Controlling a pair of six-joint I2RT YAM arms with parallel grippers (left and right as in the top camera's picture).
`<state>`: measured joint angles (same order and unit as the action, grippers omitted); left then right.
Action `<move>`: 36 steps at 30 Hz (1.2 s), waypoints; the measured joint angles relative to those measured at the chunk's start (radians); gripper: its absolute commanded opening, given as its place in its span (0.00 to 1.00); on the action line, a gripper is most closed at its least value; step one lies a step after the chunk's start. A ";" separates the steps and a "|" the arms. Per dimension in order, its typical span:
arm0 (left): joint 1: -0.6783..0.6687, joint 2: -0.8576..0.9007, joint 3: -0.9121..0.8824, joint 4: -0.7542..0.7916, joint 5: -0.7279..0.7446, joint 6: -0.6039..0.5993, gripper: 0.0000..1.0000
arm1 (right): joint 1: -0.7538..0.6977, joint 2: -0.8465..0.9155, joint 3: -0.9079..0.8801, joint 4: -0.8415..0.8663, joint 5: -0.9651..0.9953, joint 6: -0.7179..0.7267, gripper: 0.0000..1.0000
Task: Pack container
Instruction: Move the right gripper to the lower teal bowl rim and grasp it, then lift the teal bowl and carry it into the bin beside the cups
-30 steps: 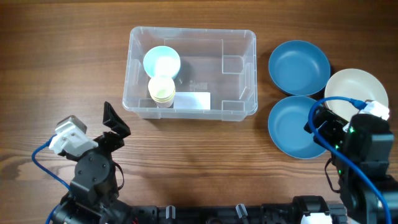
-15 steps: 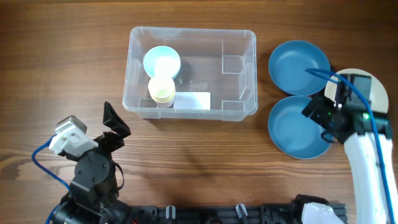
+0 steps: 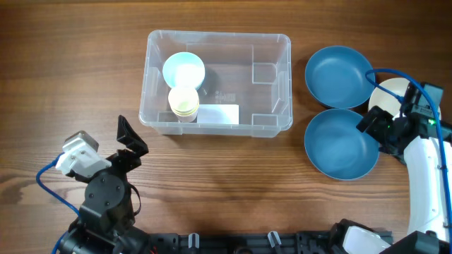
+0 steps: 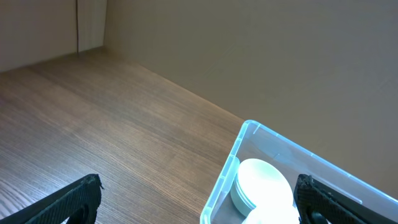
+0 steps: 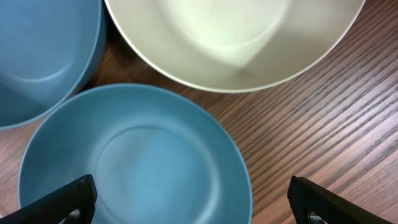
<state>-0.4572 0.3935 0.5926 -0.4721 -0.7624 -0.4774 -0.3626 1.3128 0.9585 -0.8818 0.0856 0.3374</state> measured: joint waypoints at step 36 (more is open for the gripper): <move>0.000 0.000 0.000 0.000 0.000 0.000 1.00 | -0.008 0.030 -0.322 0.246 -0.049 -0.021 0.21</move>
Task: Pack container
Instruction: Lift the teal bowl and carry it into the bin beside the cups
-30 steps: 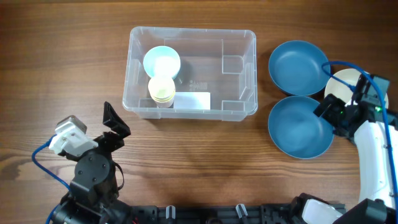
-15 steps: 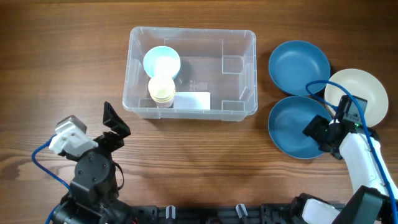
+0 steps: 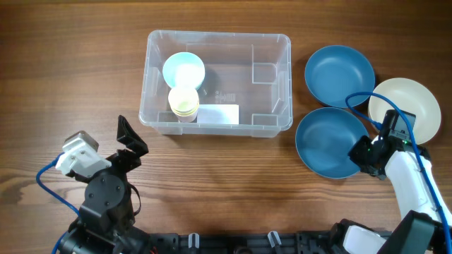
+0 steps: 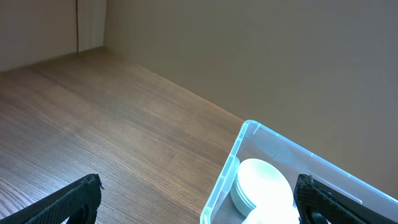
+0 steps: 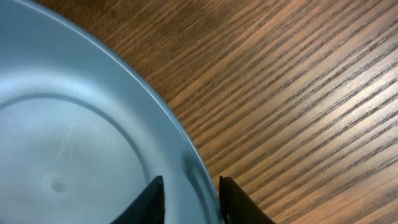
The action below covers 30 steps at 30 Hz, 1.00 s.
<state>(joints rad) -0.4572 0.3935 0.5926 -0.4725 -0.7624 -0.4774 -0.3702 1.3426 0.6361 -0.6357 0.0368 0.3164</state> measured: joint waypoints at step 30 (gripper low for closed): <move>0.000 0.000 0.000 0.000 0.000 0.000 1.00 | 0.000 -0.467 0.076 -0.240 -0.063 -0.050 0.04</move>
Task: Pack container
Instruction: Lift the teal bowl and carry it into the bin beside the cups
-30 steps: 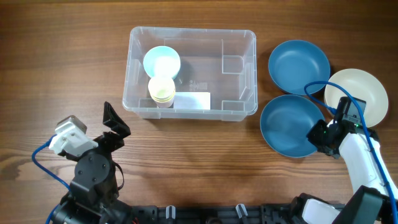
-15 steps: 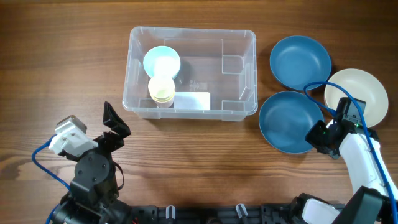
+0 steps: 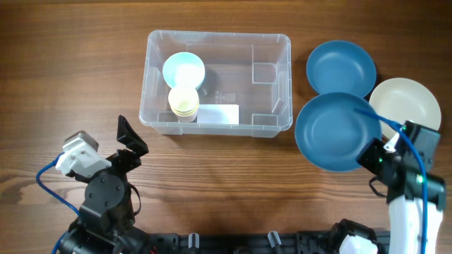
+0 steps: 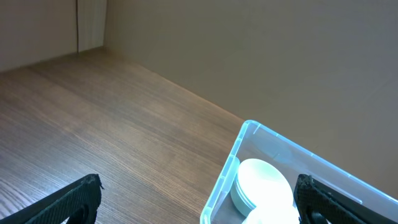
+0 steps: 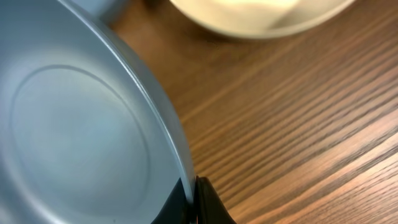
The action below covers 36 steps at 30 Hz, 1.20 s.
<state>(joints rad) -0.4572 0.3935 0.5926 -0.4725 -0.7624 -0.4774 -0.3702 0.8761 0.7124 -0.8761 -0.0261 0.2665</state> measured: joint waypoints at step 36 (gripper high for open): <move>0.000 0.000 0.000 0.000 0.000 0.000 1.00 | 0.686 0.560 0.517 0.338 -0.049 -0.139 0.04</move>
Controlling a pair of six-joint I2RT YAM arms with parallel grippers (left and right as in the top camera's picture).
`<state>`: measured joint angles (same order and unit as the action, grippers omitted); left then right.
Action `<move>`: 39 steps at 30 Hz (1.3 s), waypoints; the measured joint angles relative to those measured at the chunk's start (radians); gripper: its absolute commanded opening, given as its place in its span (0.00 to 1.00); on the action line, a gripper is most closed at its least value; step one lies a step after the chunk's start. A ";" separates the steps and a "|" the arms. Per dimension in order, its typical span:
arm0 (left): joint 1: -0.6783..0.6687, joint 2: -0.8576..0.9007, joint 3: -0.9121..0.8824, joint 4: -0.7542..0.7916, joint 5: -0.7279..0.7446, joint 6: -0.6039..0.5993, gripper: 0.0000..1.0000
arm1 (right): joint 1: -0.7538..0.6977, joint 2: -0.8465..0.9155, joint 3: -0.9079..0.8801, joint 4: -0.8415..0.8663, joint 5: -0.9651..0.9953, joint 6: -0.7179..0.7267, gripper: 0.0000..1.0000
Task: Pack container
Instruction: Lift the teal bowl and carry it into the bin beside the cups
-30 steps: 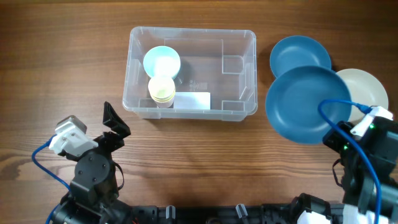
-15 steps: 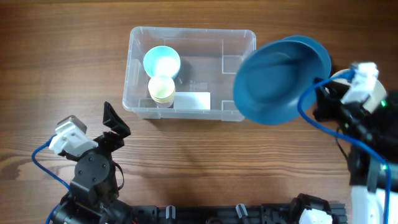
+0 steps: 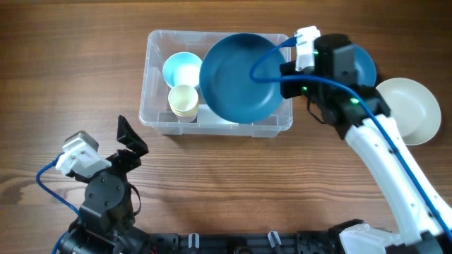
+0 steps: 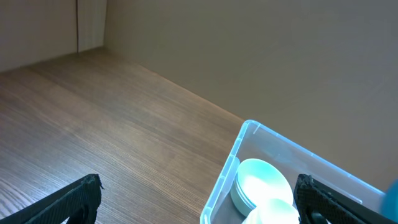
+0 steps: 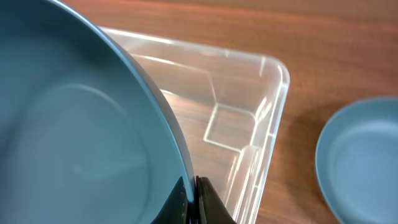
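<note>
My right gripper (image 3: 285, 79) is shut on the rim of a blue plate (image 3: 240, 76), holding it above the right part of the clear plastic container (image 3: 157, 120). In the right wrist view the blue plate (image 5: 74, 143) fills the left side, the container's corner (image 5: 273, 93) beyond it. Inside the container sit a light blue bowl (image 3: 182, 68) and a cream cup (image 3: 183, 100). A second blue plate (image 3: 364, 65) lies on the table, mostly behind the arm. A white plate (image 3: 409, 109) lies at the right. My left gripper (image 3: 127, 144) rests open at the front left.
The wood table (image 3: 63, 63) carries all of it. In the left wrist view the container's near corner (image 4: 245, 134) and the light blue bowl (image 4: 264, 183) show, with a plain wall behind.
My right gripper has carried the blue plate from right of the container to above the container's right half. The left arm has not moved.
At first my right gripper stood open over the near blue plate on the table. Then its fingers straddled that plate's rim. Then it was shut on the rim with the plate lifted beside the container, and now holds it over the container.
</note>
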<state>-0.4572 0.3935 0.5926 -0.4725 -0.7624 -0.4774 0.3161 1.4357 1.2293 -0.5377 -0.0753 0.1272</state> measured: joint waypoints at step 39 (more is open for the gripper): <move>0.000 0.000 0.000 0.000 0.000 0.000 1.00 | 0.004 0.228 0.005 0.076 0.050 0.116 0.23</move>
<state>-0.4572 0.3935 0.5926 -0.4725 -0.7624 -0.4774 0.3202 1.6634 1.2339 -0.4622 -0.0257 0.2436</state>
